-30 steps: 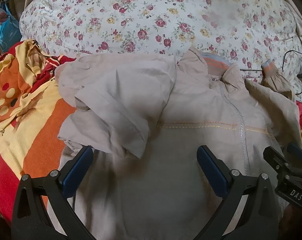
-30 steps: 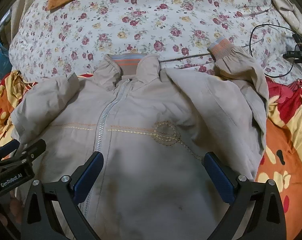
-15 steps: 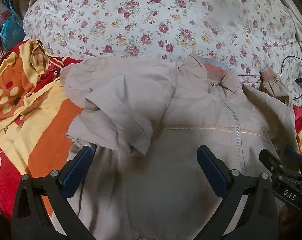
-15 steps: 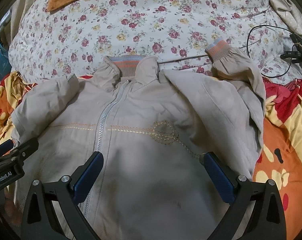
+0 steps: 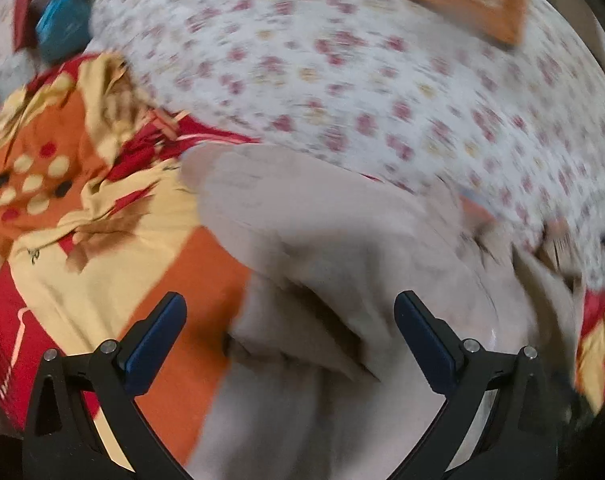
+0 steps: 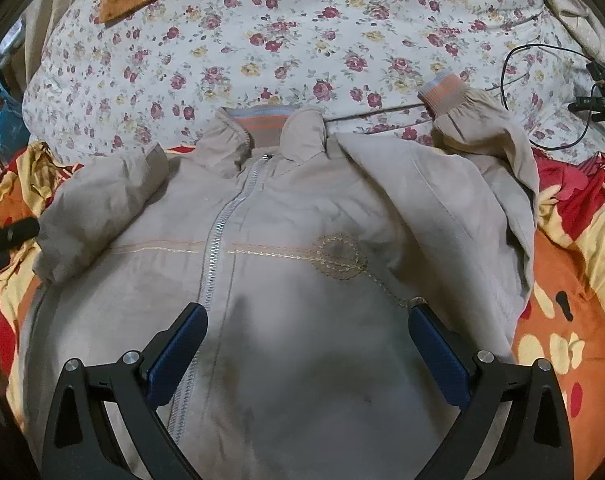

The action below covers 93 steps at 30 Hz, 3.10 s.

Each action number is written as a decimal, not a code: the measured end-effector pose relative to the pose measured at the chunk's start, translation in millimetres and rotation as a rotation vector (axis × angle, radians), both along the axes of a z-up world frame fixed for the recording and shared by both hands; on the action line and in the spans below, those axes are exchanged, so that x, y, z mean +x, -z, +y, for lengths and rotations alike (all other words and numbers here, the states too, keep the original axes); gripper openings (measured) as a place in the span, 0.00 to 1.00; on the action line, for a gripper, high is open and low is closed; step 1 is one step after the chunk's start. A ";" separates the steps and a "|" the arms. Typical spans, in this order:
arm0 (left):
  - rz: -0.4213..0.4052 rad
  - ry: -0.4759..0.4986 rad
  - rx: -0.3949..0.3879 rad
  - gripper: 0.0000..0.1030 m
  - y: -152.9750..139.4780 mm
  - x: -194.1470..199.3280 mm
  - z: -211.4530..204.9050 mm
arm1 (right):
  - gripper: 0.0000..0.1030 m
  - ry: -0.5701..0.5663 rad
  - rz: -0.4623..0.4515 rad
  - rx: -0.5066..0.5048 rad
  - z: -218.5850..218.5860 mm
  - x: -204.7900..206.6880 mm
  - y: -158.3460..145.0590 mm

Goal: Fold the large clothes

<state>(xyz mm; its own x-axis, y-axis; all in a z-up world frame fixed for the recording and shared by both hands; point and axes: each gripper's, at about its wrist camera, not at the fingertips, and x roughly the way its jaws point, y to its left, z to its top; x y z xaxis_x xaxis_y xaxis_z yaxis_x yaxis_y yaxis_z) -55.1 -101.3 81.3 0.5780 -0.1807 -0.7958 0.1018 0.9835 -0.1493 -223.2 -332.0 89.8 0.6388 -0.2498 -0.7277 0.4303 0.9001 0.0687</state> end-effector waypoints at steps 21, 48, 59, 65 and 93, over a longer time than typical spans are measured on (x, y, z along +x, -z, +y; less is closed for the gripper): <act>0.160 -0.117 -0.127 0.11 56.6 117.3 27.5 | 0.98 0.009 0.038 0.028 -9.1 9.4 11.2; 0.045 0.546 -0.055 0.80 -33.2 -61.5 -119.3 | 0.88 0.176 -0.244 0.265 -126.8 -43.5 -46.8; 0.126 0.117 0.173 0.81 47.0 -5.1 -8.8 | 0.57 0.003 0.064 0.018 -60.5 9.4 -9.0; 0.068 0.138 0.198 0.80 35.4 -13.4 -22.6 | 0.85 -0.006 -0.025 -0.020 -62.7 6.1 -17.2; 0.038 0.207 0.158 0.81 8.5 -35.7 -59.0 | 0.32 -0.145 0.061 0.038 -35.4 3.8 -27.5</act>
<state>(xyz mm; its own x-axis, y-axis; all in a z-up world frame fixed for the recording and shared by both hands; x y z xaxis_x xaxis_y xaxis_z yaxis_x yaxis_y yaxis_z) -90.8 -160.4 72.8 0.5104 -0.1637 -0.8442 0.3007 0.9537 -0.0031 -219.4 -367.4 117.2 0.6206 -0.1300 -0.7732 0.3005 0.9503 0.0814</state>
